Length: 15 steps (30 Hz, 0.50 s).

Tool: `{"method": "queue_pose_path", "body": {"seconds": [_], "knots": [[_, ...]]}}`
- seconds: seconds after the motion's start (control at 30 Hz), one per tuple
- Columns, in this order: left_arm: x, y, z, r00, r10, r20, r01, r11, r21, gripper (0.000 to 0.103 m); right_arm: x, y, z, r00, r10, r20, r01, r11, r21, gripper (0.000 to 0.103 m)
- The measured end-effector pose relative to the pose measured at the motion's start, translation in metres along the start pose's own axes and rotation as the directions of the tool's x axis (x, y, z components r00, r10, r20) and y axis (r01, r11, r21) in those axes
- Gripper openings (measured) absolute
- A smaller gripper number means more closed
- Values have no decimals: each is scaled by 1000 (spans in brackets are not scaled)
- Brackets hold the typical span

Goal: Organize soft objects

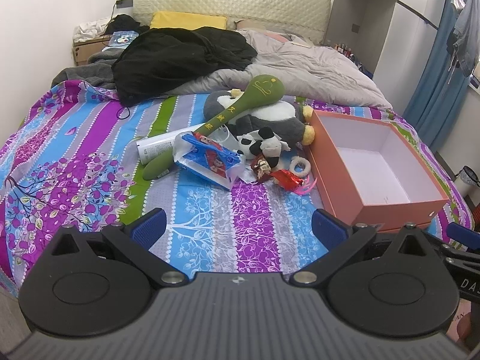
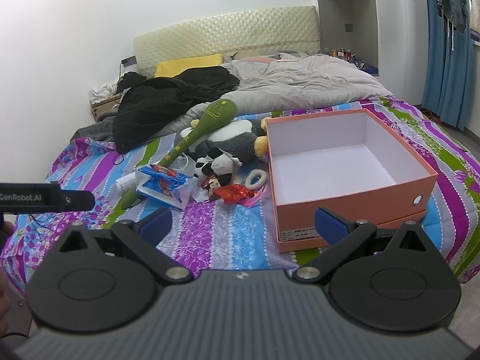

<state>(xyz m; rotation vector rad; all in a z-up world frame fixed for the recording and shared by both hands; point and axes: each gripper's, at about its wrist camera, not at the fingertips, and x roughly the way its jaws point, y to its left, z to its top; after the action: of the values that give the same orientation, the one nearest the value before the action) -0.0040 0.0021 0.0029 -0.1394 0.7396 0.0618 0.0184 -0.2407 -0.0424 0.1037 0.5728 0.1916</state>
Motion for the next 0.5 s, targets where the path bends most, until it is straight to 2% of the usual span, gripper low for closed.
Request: {"method": "queue_pose_path", "body": {"seconds": [0.5], "knots": [[2, -1, -1, 1000, -3, 5, 3, 1000, 4, 103, 1, 0, -1, 1000, 0, -4, 0, 1000, 2, 103]]}}
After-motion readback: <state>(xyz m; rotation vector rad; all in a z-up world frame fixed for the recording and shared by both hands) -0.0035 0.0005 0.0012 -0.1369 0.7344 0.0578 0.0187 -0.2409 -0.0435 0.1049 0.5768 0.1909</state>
